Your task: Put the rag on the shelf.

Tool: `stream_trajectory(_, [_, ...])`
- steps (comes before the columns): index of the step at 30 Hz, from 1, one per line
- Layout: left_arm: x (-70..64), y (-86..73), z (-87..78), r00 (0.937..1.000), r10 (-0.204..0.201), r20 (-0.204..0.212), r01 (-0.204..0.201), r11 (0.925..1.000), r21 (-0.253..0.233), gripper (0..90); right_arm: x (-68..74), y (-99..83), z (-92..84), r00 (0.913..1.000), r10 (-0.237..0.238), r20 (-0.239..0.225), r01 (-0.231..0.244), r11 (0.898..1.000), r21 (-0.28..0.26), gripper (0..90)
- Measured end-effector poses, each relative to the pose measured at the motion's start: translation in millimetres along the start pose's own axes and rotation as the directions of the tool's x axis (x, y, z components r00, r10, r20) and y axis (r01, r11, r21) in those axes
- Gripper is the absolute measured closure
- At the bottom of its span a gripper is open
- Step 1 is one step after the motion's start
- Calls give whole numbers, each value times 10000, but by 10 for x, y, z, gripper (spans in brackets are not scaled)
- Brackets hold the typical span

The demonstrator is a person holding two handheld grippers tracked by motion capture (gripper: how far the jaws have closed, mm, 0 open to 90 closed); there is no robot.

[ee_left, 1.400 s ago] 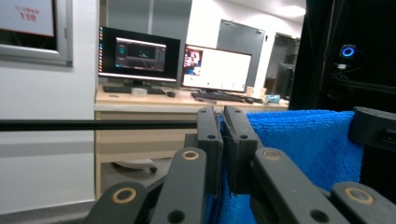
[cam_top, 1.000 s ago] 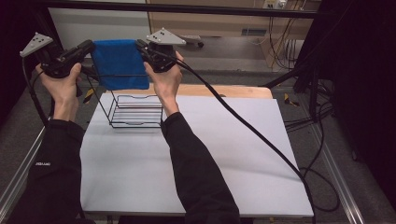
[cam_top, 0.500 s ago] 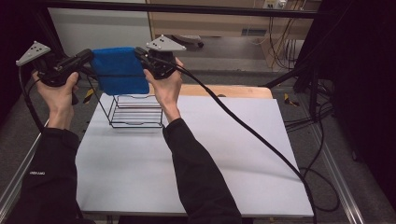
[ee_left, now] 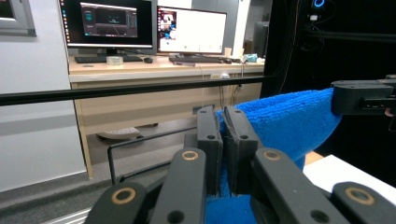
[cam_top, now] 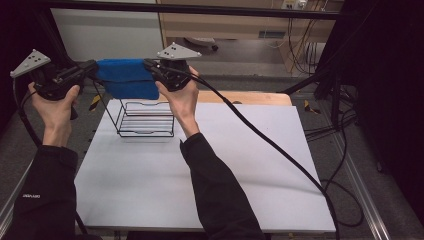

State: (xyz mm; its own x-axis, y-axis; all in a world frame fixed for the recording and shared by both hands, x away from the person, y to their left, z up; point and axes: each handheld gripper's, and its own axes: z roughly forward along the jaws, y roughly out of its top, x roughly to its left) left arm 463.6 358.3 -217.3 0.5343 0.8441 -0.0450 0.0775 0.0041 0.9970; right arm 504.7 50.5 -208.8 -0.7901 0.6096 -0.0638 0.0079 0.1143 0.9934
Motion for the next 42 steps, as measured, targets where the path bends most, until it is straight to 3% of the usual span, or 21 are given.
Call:
stream_trajectory(6, [-17, -41, -18, 9999, 92, -61, -90, 9994, 320, 851, 28, -12, -23, 9994, -266, -228, 273, 9991, 323, 862])
stream_trajectory(12, [-31, -82, 27, 9993, 255, -261, -242, 9984, 509, 851, 27, -46, -1, 9990, -412, -142, 419, 9979, 503, 863])
stream_trajectory(17, [-12, -128, -9, 9998, 203, -29, -201, 9982, 558, 849, 51, -61, -19, 9978, -594, -286, 611, 9961, 637, 863])
stream_trajectory(27, [-56, -217, -88, 9986, 525, 75, -530, 9851, 1638, 813, 95, -117, -34, 9955, -630, -707, 724, 9874, 1405, 861])
stream_trajectory(30, [-59, -198, -101, 9988, 478, 84, -485, 9803, 1913, 787, 95, -141, -34, 9945, -648, -818, 767, 9856, 1510, 860])
stream_trajectory(34, [-40, -91, -140, 9998, 148, 103, -164, 9856, 1682, 692, 93, -180, -36, 9933, -693, -925, 835, 9837, 1593, 857])
stream_trajectory(37, [-45, -5, -145, 9999, 100, 33, -104, 9870, 1602, 685, 93, -205, -37, 9925, -693, -1008, 854, 9825, 1654, 857])
stream_trajectory(39, [-63, 15, -122, 10000, 63, 44, -70, 9854, 1703, 706, 103, -219, -30, 9920, -716, -1037, 887, 9813, 1706, 855])
stream_trajectory(42, [-116, -23, -52, 9998, 26, 187, -68, 9735, 2288, 777, 108, -229, -24, 9913, -729, -1094, 917, 9798, 1777, 852])
